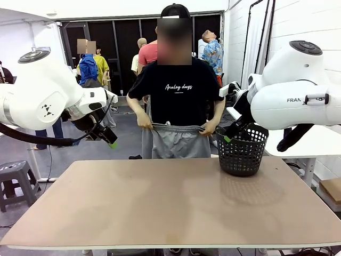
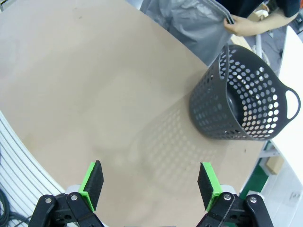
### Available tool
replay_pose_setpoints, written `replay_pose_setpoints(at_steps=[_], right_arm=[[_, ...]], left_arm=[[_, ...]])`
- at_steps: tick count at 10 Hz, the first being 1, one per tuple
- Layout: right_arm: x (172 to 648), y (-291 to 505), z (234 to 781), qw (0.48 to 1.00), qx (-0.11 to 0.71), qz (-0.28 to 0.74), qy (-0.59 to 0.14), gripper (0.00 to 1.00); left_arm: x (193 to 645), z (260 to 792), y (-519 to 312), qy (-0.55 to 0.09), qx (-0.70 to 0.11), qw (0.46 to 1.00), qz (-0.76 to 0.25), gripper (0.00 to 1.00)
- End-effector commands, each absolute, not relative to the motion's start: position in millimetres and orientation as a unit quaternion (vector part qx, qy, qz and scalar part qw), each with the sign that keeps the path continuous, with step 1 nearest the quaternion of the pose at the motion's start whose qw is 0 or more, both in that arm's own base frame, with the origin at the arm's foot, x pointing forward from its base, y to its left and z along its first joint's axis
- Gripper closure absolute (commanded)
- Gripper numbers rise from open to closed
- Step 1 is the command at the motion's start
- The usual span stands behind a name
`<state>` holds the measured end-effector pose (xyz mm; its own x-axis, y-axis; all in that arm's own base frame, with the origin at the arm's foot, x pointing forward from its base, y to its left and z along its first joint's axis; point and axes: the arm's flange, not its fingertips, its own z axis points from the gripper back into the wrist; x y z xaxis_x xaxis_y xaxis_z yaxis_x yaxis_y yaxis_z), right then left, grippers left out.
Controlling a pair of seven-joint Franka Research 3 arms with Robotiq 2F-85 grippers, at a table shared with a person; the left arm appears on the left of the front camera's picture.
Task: Fold the training pants.
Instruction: Grab both ends of the Training pants handed by a person.
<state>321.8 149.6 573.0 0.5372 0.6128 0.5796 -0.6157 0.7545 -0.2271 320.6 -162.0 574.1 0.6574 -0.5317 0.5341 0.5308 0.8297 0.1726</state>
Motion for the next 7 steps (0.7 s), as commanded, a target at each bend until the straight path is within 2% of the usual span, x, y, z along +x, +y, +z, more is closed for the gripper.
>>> replay_pose_setpoints(at_steps=[1, 7], right_arm=[[321.6, 149.6, 573.3, 0.876, 0.008, 0.352, -0.330, 0.00], [321.6, 149.6, 573.3, 0.876, 0.008, 0.352, -0.330, 0.00]], left_arm=[[321.1, 574.6, -162.1, -0.294, -0.001, 0.910, -0.292, 0.00], [321.1, 574.6, -162.1, -0.294, -0.001, 0.910, -0.292, 0.00]])
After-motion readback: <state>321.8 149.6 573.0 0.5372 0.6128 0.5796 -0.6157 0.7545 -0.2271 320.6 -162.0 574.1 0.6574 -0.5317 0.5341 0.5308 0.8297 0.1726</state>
